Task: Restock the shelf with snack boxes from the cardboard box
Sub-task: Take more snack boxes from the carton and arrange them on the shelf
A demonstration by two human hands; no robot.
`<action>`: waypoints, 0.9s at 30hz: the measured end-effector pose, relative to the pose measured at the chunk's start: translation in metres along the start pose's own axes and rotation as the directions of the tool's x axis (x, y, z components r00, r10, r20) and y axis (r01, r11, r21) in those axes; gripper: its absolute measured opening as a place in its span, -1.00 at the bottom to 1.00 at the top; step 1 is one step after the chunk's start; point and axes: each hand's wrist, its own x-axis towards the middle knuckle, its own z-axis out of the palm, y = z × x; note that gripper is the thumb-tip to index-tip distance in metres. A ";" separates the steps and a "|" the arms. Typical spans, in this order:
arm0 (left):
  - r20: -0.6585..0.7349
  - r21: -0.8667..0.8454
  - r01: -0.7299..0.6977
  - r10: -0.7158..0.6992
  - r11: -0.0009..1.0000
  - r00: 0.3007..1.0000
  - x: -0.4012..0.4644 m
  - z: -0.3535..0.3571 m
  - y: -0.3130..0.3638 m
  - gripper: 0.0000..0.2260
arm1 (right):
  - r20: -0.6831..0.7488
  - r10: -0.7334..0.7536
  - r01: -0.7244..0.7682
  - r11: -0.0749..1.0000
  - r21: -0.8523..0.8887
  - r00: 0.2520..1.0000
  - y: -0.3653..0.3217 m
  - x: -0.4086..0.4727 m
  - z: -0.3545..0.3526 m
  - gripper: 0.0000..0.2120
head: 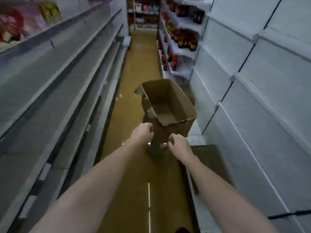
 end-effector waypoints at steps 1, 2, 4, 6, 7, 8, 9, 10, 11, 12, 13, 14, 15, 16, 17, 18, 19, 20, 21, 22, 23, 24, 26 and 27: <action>0.009 0.006 -0.003 0.003 1.000 1.000 0.017 0.004 0.002 -0.93 | 0.003 0.020 -0.020 1.000 0.005 1.000 0.006 0.014 0.002 -0.96; 0.017 0.008 -0.009 0.008 1.000 1.000 0.034 0.008 0.003 -0.93 | 0.006 0.037 -0.037 0.999 0.013 0.999 0.011 0.030 0.003 -0.96; 0.030 0.003 -0.020 0.020 1.000 0.999 0.070 0.017 0.004 -0.93 | 0.012 0.064 -0.064 0.997 0.039 0.998 0.024 0.064 0.009 -0.94; 0.044 -0.018 -0.027 0.028 0.999 0.999 0.107 0.029 0.005 -0.94 | 0.035 0.083 -0.084 0.995 0.054 0.996 0.036 0.099 0.016 -0.93; 0.051 -0.032 -0.025 0.027 0.999 0.998 0.126 0.035 0.005 -0.93 | 0.048 0.091 -0.094 0.994 0.064 0.995 0.042 0.118 0.020 -0.90; 0.060 -0.046 -0.022 0.025 0.999 0.998 0.146 0.042 0.007 -0.91 | 0.056 0.101 -0.105 0.991 0.084 0.993 0.049 0.139 0.023 -0.86; 0.072 -0.055 -0.020 0.024 0.998 0.997 0.167 0.048 0.009 -0.88 | 0.067 0.109 -0.115 0.988 0.102 0.992 0.055 0.159 0.027 -0.80; 0.083 -0.058 -0.017 0.022 0.998 0.996 0.186 0.054 0.012 -0.87 | 0.083 0.114 -0.123 0.987 0.107 0.990 0.062 0.180 0.029 -0.72; 0.085 -0.053 -0.008 0.012 0.999 0.996 0.205 0.060 0.015 -0.85 | 0.100 0.121 -0.132 0.985 0.111 0.988 0.068 0.200 0.032 -0.67; 0.083 -0.046 0.010 -0.006 0.999 0.997 0.223 0.064 0.018 -0.84 | 0.115 0.126 -0.139 0.984 0.115 0.985 0.074 0.219 0.032 -0.65; 0.084 -0.041 0.028 -0.025 0.999 0.996 0.238 0.068 0.020 -0.82 | 0.125 0.130 -0.145 0.982 0.123 0.984 0.080 0.238 0.033 -0.65; 0.098 -0.039 0.047 -0.043 0.998 0.994 0.252 0.071 0.022 -0.82 | 0.133 0.139 -0.156 0.979 0.134 0.981 0.087 0.254 0.034 -0.67; 0.113 -0.036 0.067 -0.062 0.997 0.992 0.266 0.074 0.022 -0.84 | 0.147 0.146 -0.167 0.975 0.146 0.978 0.093 0.269 0.035 -0.69; 0.115 -0.032 0.081 -0.077 0.996 0.990 0.280 0.077 0.021 -0.85 | 0.158 0.139 -0.163 0.975 0.154 0.978 0.098 0.284 0.036 -0.73; 0.106 -0.032 0.092 -0.088 0.995 0.991 0.293 0.080 0.019 -0.87 | 0.173 0.133 -0.160 0.974 0.158 0.976 0.103 0.299 0.037 -0.76; 0.098 -0.031 0.104 -0.101 0.994 0.990 0.305 0.085 0.018 -0.87 | 0.186 0.138 -0.170 0.972 0.164 0.973 0.108 0.312 0.038 -0.77; 0.098 -0.024 0.114 -0.111 0.993 0.989 0.316 0.088 0.017 -0.87 | 0.198 0.148 -0.183 0.968 0.172 0.969 0.112 0.324 0.041 -0.76; 0.114 -0.005 0.121 -0.120 0.993 0.986 0.324 0.092 0.016 -0.86 | 0.210 0.156 -0.195 0.965 0.175 0.965 0.116 0.333 0.045 -0.76; 0.133 0.017 0.119 -0.120 0.993 0.984 0.330 0.097 0.015 -0.86 | 0.222 0.163 -0.205 0.962 0.182 0.961 0.119 0.341 0.049 -0.76; 0.155 0.048 0.103 -0.110 0.993 0.982 0.338 0.102 0.013 -0.86 | 0.242 0.166 -0.213 0.959 0.187 0.956 0.121 0.348 0.053 -0.78; 0.179 0.079 0.081 -0.094 0.994 0.979 0.347 0.107 0.010 -0.86 | 0.257 0.164 -0.217 0.957 0.193 0.952 0.123 0.356 0.056 -0.79; 0.201 0.102 0.060 -0.079 0.993 0.976 0.356 0.110 0.009 -0.87 | 0.271 0.165 -0.222 0.955 0.196 0.948 0.125 0.363 0.060 -0.81; 0.246 0.139 0.015 -0.049 0.990 0.968 0.376 0.116 0.006 -0.91 | 0.293 0.187 -0.249 0.949 0.192 0.938 0.130 0.376 0.068 -0.81; 0.263 0.156 -0.005 -0.037 0.988 0.964 0.387 0.118 0.004 -0.92 | 0.302 0.206 -0.269 0.945 0.186 0.931 0.133 0.382 0.073 -0.80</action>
